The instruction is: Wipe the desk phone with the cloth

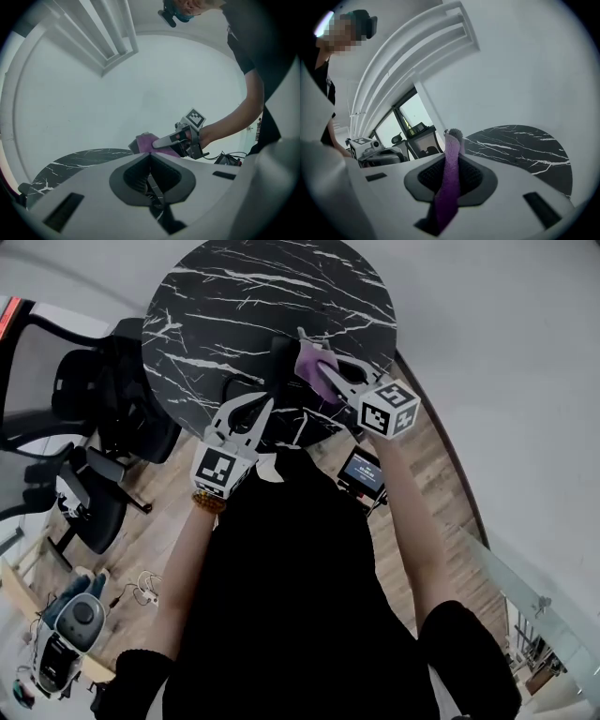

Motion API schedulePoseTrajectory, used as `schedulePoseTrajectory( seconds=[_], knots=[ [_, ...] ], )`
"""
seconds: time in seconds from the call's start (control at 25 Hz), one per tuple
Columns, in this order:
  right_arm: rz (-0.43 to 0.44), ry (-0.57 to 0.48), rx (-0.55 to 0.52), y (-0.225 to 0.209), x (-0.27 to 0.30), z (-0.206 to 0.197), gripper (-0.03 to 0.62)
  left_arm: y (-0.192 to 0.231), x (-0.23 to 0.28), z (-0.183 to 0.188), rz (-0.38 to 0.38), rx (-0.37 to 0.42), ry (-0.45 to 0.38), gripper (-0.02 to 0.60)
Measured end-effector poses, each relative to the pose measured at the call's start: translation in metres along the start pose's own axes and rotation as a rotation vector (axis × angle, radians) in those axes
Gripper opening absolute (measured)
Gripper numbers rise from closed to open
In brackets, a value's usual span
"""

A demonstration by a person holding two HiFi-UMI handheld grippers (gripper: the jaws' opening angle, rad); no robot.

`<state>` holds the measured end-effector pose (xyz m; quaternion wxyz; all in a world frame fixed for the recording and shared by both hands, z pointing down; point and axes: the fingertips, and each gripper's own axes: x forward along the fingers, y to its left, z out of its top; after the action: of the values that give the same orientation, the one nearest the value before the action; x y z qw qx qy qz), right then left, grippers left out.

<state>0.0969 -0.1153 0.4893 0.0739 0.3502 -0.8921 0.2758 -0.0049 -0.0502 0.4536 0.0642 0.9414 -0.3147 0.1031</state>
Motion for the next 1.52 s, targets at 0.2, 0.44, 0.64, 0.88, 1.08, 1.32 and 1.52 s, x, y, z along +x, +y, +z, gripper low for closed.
schedulePoseTrajectory(
  seconds=[0.2, 0.44, 0.64, 0.88, 1.08, 1.32, 1.52],
  knots=[
    [0.001, 0.042, -0.007, -0.001, 0.015, -0.005, 0.069, -0.002, -0.002, -0.002, -0.01, -0.022, 0.001, 0.012],
    [-0.024, 0.105, -0.081, -0.02, 0.035, -0.01, 0.069, 0.005, -0.004, -0.005, 0.031, -0.024, 0.013, 0.012],
    [-0.081, 0.193, -0.189, -0.041, 0.058, -0.021, 0.069, 0.012, -0.015, -0.008, 0.072, -0.036, 0.019, 0.012],
    [-0.158, 0.382, -0.455, -0.055, 0.08, -0.045, 0.069, 0.014, -0.024, -0.011, 0.101, -0.051, 0.025, 0.012],
    [-0.187, 0.47, -0.62, -0.058, 0.095, -0.06, 0.069, 0.014, -0.024, -0.02, 0.103, -0.065, 0.043, 0.012],
    [-0.219, 0.504, -0.776, -0.063, 0.106, -0.077, 0.069, 0.017, -0.021, -0.029, 0.11, -0.072, 0.063, 0.012],
    [-0.218, 0.508, -0.775, -0.061, 0.11, -0.084, 0.066, 0.022, -0.022, -0.028, 0.122, -0.076, 0.065, 0.012]
  ],
)
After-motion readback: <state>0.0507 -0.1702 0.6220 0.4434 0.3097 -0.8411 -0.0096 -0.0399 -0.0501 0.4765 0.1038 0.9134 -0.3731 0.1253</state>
